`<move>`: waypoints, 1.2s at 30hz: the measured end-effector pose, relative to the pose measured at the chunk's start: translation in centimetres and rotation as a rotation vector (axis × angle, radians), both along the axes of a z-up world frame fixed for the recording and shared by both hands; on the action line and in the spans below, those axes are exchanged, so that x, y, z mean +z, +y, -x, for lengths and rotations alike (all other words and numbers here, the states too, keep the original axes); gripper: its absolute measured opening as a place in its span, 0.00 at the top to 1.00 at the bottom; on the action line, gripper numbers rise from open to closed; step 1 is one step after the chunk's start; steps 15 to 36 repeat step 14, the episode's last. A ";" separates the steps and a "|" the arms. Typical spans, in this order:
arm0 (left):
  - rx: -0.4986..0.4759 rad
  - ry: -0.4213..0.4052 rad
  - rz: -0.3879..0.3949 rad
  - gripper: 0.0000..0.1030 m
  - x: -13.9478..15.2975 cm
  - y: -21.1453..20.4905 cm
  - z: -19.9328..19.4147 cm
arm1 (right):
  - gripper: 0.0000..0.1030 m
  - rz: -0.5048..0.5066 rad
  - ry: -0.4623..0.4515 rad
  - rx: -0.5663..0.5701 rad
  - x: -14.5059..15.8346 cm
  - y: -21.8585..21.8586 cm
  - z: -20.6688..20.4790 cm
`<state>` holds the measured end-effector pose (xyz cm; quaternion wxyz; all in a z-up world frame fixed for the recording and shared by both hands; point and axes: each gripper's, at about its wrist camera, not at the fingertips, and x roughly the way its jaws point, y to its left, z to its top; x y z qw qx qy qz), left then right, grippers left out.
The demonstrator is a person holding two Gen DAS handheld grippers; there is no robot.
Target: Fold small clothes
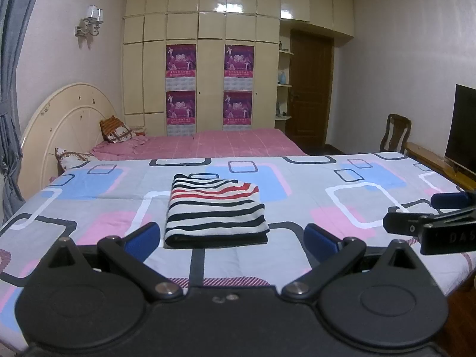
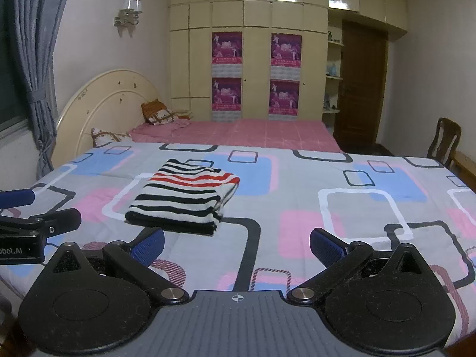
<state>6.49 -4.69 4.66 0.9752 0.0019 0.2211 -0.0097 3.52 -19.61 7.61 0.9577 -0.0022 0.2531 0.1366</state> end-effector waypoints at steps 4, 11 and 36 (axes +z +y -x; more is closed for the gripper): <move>-0.002 -0.003 0.002 0.00 -0.1 0.1 -0.1 | 0.00 0.003 -0.005 0.006 0.0 0.3 -0.1; -0.009 -0.006 0.004 0.01 0.0 0.5 -0.2 | 0.00 0.005 -0.009 0.014 -0.1 0.6 -0.5; -0.009 -0.004 0.020 0.01 0.0 0.9 -0.2 | 0.00 0.006 -0.008 0.015 -0.2 0.7 -0.5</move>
